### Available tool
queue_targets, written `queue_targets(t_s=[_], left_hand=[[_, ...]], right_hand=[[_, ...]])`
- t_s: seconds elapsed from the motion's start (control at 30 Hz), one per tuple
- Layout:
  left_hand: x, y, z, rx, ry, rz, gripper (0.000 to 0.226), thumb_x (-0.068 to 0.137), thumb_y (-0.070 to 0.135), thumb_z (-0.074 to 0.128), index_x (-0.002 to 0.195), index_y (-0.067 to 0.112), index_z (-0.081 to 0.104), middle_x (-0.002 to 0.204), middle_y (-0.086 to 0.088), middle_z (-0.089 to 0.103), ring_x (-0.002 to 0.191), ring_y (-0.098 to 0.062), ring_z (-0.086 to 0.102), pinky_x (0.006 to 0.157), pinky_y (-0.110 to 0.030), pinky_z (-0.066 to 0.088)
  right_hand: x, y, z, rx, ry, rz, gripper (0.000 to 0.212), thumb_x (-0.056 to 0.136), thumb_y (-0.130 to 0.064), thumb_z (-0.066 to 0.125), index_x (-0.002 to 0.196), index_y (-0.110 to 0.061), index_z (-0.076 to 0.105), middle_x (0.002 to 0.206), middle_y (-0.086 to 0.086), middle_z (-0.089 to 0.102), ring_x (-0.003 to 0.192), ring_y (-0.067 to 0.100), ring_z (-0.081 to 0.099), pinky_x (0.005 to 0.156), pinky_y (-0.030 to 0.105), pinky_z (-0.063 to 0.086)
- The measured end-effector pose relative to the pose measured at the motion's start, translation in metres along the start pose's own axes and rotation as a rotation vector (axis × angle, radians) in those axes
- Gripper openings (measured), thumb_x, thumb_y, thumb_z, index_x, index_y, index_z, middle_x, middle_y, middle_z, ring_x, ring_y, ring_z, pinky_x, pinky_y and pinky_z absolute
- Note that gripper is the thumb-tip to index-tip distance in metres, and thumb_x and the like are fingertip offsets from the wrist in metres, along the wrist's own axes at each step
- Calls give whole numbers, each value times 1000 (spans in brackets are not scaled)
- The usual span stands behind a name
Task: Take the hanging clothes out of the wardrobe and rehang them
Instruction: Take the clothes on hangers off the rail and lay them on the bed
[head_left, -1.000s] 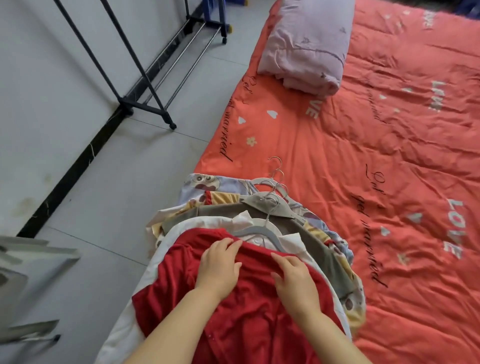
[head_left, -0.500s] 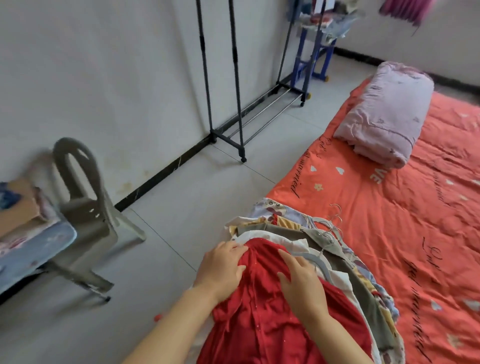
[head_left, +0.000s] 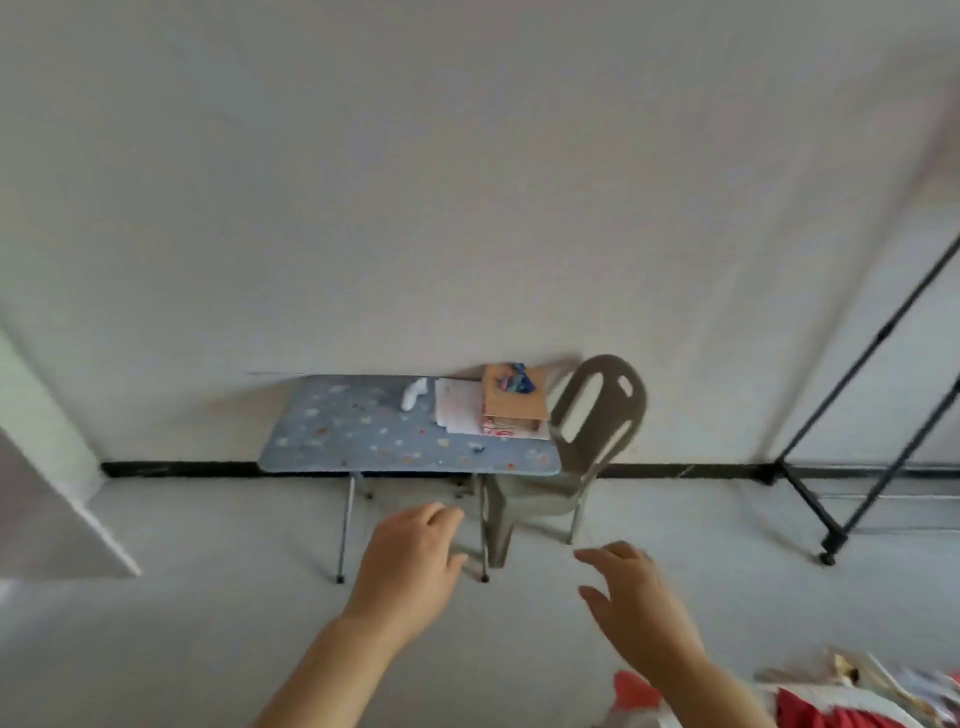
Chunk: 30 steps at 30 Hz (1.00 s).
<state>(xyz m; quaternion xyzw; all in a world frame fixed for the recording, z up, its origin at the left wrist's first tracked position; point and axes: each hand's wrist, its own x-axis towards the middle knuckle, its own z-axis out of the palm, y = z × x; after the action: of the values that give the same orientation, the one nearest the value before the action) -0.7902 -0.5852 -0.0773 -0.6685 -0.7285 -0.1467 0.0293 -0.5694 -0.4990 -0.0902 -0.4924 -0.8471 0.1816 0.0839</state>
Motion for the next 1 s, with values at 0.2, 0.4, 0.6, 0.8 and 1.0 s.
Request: queue_targets(t_s=[0.2, 0.4, 0.6, 0.8, 1.0], left_hand=[[-129, -151, -86, 160, 92, -390, 47, 38, 33, 92, 75, 17, 69, 69, 5, 65, 56, -15, 63, 46, -21, 50], [-219, -231, -151, 160, 121, -783, 41, 93, 37, 48, 131, 21, 44, 126, 6, 53, 112, -13, 51, 94, -25, 39], [-257, -309, -178, 245, 183, -1019, 52, 98, 40, 37, 145, 22, 25, 145, 5, 35, 131, -13, 34, 106, -26, 25], [-257, -392, -215, 299, 248, -1189, 48, 97, 38, 39, 141, 23, 31, 142, 6, 39, 127, -14, 39, 102, -25, 31], [-255, -473, -253, 317, 338, -1301, 53, 97, 43, 39, 144, 26, 25, 145, 8, 35, 130, -10, 35, 103, -22, 28]], right_hand=[[34, -193, 48, -38, -133, -373, 39, 89, -29, 58, 128, -32, 53, 122, -11, 51, 116, 10, 49, 95, 21, 39], [59, -353, 81, -69, -213, -706, 40, 92, -30, 55, 131, -32, 49, 129, -10, 48, 117, 9, 47, 93, 18, 37], [95, -485, 117, -72, -224, -987, 41, 93, -34, 53, 133, -32, 47, 130, -9, 49, 116, 9, 46, 97, 21, 38], [151, -606, 138, -38, -248, -1199, 42, 92, -33, 53, 133, -33, 47, 127, -9, 50, 115, 10, 47, 94, 18, 36], [192, -727, 159, 26, -284, -1383, 39, 93, -36, 52, 131, -32, 47, 130, -10, 48, 116, 6, 46, 99, 16, 35]])
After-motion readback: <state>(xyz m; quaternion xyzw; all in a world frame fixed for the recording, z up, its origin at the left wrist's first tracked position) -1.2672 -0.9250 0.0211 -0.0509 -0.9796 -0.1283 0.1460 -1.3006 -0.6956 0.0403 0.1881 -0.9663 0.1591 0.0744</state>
